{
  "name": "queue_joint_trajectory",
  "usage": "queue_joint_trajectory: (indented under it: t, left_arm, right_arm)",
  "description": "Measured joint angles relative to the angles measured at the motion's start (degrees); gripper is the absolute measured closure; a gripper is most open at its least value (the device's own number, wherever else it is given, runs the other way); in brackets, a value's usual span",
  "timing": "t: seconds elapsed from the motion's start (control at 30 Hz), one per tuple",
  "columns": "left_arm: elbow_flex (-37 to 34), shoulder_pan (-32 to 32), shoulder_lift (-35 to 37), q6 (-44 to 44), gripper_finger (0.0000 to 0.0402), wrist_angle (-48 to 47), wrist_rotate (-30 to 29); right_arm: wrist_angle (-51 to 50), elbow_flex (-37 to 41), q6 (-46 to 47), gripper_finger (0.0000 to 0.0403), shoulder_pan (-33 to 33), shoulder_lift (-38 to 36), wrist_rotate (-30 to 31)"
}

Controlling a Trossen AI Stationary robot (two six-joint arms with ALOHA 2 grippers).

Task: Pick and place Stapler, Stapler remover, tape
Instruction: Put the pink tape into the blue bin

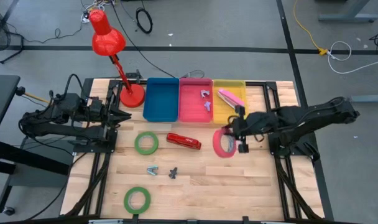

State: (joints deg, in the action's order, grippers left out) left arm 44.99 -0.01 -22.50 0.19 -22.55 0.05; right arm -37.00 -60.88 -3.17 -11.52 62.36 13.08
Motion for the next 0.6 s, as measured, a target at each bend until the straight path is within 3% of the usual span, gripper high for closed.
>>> queue_joint_trajectory:
  t: [0.3,0.6]
  left_arm:
    - [0.00,0.00,0.00,0.00,0.0367,0.02,0.00]
    - [0.00,0.00,0.00,0.00,0.0367,0.00,-0.02]
  right_arm:
    - [3.76,0.00,-2.27,0.0325,5.36,-4.26,0.00]
    - [13.71,0.00,-7.34,0.0325,9.65,-5.47,0.00]
